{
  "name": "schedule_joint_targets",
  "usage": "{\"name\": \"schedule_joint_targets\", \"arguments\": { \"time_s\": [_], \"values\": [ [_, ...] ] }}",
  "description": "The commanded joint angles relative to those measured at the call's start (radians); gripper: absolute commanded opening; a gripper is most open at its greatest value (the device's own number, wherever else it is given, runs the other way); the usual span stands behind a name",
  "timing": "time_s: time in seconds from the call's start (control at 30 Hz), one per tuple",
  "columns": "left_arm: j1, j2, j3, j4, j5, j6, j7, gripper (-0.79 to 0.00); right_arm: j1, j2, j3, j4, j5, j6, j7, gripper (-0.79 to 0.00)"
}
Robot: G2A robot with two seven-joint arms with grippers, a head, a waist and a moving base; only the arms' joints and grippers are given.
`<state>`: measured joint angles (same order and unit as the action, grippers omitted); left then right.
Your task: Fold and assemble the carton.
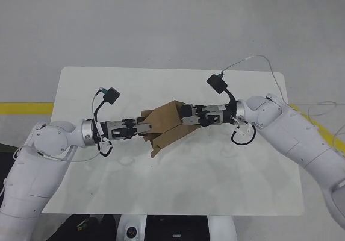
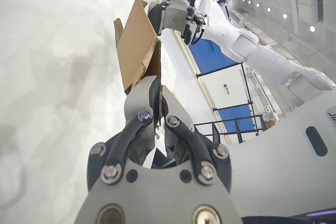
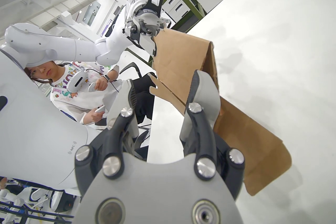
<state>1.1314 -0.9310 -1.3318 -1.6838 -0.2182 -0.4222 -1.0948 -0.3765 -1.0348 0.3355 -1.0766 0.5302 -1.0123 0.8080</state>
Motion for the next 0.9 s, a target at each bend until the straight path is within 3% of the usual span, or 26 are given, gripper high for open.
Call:
{"name": "schedule_joint_targets", "arguments": {
  "time_s": [0.0,0.53,0.87],
  "values": [
    [0.002,0.001,0.001,-0.005,-0.009,0.002,-0.005,-0.785,0.011,-0.004,-0.02,0.011,-0.003,0.0,0.0,-0.409],
    [0.01,0.007,-0.006,-0.012,-0.038,-0.001,-0.03,-0.785,0.048,-0.038,-0.102,0.041,0.098,0.0,0.0,-0.409],
    [0.009,0.011,-0.01,-0.004,-0.04,-0.004,-0.035,-0.785,0.046,-0.029,-0.135,0.025,0.189,0.0,0.0,-0.453]
  ]
}}
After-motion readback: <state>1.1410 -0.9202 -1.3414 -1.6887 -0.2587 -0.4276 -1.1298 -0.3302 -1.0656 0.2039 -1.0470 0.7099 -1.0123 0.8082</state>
